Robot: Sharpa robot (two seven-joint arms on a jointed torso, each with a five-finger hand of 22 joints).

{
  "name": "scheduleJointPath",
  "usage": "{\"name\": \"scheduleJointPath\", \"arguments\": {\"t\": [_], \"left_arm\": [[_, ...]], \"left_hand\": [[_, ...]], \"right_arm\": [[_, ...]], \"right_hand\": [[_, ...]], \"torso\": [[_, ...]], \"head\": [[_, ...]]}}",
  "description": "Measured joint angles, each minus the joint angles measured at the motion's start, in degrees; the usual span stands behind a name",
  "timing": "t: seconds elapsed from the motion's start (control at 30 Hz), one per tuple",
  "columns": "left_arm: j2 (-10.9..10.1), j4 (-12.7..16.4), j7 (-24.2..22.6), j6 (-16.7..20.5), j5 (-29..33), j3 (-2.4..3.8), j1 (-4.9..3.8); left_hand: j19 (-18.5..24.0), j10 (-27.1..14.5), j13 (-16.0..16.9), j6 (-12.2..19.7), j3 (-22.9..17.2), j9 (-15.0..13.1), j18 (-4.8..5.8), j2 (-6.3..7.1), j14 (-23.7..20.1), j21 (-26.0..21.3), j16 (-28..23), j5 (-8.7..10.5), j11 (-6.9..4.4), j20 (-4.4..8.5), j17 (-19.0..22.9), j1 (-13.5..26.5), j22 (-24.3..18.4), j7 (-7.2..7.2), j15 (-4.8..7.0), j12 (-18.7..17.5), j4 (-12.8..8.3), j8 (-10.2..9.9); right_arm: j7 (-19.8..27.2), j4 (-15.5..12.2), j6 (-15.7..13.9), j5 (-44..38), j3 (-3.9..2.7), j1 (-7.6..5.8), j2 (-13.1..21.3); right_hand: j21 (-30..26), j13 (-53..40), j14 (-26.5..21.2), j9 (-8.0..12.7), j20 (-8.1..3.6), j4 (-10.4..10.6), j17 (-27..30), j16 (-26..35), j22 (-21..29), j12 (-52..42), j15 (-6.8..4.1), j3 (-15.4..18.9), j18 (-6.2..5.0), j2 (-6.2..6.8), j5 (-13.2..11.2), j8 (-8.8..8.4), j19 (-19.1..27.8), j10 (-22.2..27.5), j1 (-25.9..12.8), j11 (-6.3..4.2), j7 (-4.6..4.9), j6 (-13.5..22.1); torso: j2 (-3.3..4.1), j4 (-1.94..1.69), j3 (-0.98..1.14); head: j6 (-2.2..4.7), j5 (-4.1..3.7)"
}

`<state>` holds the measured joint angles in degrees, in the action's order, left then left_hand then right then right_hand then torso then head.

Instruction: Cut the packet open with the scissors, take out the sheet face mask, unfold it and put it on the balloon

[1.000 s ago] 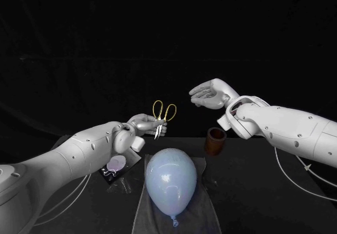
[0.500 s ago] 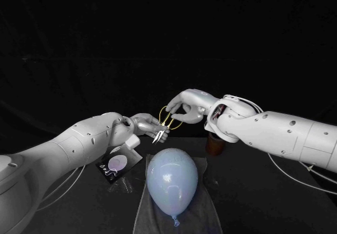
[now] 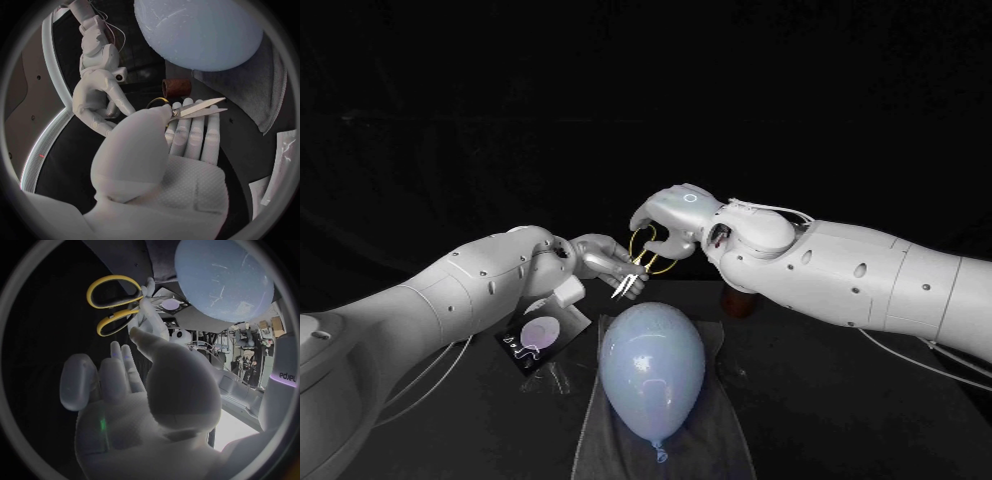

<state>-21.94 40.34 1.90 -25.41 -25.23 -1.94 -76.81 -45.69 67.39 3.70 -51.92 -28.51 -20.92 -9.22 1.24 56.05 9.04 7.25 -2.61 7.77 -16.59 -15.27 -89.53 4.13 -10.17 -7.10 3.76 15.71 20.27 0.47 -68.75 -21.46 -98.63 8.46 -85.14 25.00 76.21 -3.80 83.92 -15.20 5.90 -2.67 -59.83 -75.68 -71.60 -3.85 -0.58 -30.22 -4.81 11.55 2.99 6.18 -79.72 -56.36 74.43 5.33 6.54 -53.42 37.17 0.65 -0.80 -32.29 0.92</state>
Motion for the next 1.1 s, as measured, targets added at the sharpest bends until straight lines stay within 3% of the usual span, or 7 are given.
{"name": "scheduleJointPath", "arguments": {"t": [0.1, 0.2, 0.43, 0.83, 0.93, 1.0, 1.1], "left_arm": [[0.05, 0.19, 0.11, -0.21, -0.22, -0.02, -0.09], [0.12, 0.27, 0.18, -0.37, -0.38, -0.06, -0.12], [0.07, 0.29, 0.27, -0.50, -0.65, -0.15, -0.29], [-0.18, 0.45, 0.54, -0.72, -1.19, -0.36, -0.61], [-0.40, 0.99, 0.57, -0.79, -1.23, -0.38, -0.69], [-0.63, 1.50, 0.56, -0.86, -1.21, -0.38, -0.79], [-0.90, 2.24, 0.54, -0.97, -1.12, -0.37, -0.90]], "left_hand": [[0.00, 0.01, 0.00, 0.15, 0.00, -0.11, 0.00, 0.07, 0.07, 0.00, 0.00, 0.00, 0.00, 0.00, 0.00, 0.07, 0.00, 0.03, -0.06, 0.00, 0.00, 0.24], [0.00, 0.00, 0.00, 0.16, 0.00, -0.11, 0.01, 0.07, 0.08, 0.00, 0.00, 0.00, 0.00, 0.00, 0.00, 0.07, 0.00, 0.03, -0.06, -0.03, 0.00, 0.28], [-0.32, 0.00, 0.00, 0.18, -1.24, -0.11, 0.01, 0.49, 0.07, 0.22, 0.00, 0.21, 0.00, 0.09, -0.05, 0.49, -0.01, 0.03, -0.07, -0.10, -1.25, 0.28], [-0.40, -0.01, 0.00, 0.21, -1.39, -0.11, 0.02, 0.33, 0.07, 0.22, 0.00, -0.01, 0.01, 0.00, -0.05, 0.79, 0.00, -0.17, -0.08, -0.09, -1.41, 0.26], [-0.40, -0.02, 0.00, 0.23, -1.39, -0.12, 0.02, 0.33, 0.07, 0.22, 0.00, -0.01, 0.02, 0.00, -0.05, 0.78, 0.03, -0.30, -0.09, -0.14, -1.41, 0.26], [-0.40, -0.02, 0.00, 0.23, -1.39, -0.12, 0.02, 0.33, 0.07, 0.22, 0.00, -0.01, 0.02, 0.00, -0.05, 0.78, 0.03, -0.30, -0.09, -0.15, -1.41, 0.26], [-0.40, -0.02, 0.00, 0.23, -1.39, -0.13, 0.02, 0.32, 0.07, 0.22, 0.00, -0.01, 0.02, 0.00, -0.05, 0.78, 0.03, -0.30, -0.09, -0.15, -1.41, 0.25]], "right_arm": [[-1.17, 0.00, 1.11, -2.31, 0.21, 0.00, -0.10], [-2.03, 0.01, 2.76, -3.97, 0.40, 0.02, -0.08], [-3.04, -0.19, 6.10, -5.76, 0.65, 0.10, 0.33], [-3.32, 0.86, 7.81, -6.18, 0.74, 0.32, -0.17], [-3.56, 1.79, 8.05, -6.40, 0.88, 0.50, -0.69], [-3.71, 2.27, 8.27, -6.55, 0.97, 0.66, -0.97], [-3.97, 3.04, 8.64, -6.90, 1.11, 1.01, -1.55]], "right_hand": [[0.00, 0.00, 0.11, -0.07, -1.22, 0.10, -0.13, -0.21, -0.41, 0.00, -1.29, 1.14, 0.01, 0.00, 0.00, 0.00, 0.02, 1.18, 0.00, -1.18, 0.00, 0.00], [0.22, 0.00, 0.11, -0.07, -1.40, 0.41, -0.51, -0.33, -0.58, 0.00, -1.29, 2.13, 0.01, 0.00, 0.00, 0.00, 0.01, 1.73, 0.00, -1.73, -0.01, 0.00], [0.89, -0.25, 0.10, -0.28, -1.86, 1.19, -1.38, -0.99, -1.65, -0.43, -1.69, 4.64, 0.01, 0.45, 0.00, 0.00, -0.45, 0.99, -0.46, -1.87, -0.05, -0.04], [0.89, -0.32, 0.10, -0.34, -1.91, 1.25, -1.54, -1.25, -1.72, -0.41, -1.69, 5.38, 0.01, 0.45, 0.00, 0.00, -0.50, 0.66, -0.46, -1.92, -0.21, -0.20], [-0.13, 0.05, 0.10, 0.04, -2.07, 1.98, -0.11, -0.82, -0.64, 0.03, -1.69, 9.87, 0.01, -0.51, 0.00, -1.16, 0.37, 4.05, 0.64, -1.52, 0.25, 2.03], [-0.56, 0.07, 0.10, 0.22, -1.98, 2.94, 0.28, -0.63, -0.39, 0.02, -1.69, 13.07, 0.01, -1.19, 0.00, -1.63, 0.64, 5.64, 2.50, -1.96, -0.32, 3.00], [-0.56, 0.07, 0.09, 0.24, -1.98, 3.56, 0.35, -0.55, -0.37, 0.02, -1.69, 14.42, 0.01, -1.58, 0.00, -1.63, 0.64, 6.03, 3.84, -2.16, -0.43, 3.11]], "torso": [[0.00, 0.03, 0.00], [0.01, 0.06, 0.03], [0.03, 0.06, 0.14], [0.09, 0.12, 0.24], [0.08, 0.12, 0.24], [0.07, 0.12, 0.24], [0.04, 0.11, 0.21]], "head": [[-0.08, -0.10], [-0.26, -0.18], [-0.49, -0.03], [-0.68, 0.15], [-0.76, 0.13], [-0.79, 0.09], [-0.86, -0.02]]}}
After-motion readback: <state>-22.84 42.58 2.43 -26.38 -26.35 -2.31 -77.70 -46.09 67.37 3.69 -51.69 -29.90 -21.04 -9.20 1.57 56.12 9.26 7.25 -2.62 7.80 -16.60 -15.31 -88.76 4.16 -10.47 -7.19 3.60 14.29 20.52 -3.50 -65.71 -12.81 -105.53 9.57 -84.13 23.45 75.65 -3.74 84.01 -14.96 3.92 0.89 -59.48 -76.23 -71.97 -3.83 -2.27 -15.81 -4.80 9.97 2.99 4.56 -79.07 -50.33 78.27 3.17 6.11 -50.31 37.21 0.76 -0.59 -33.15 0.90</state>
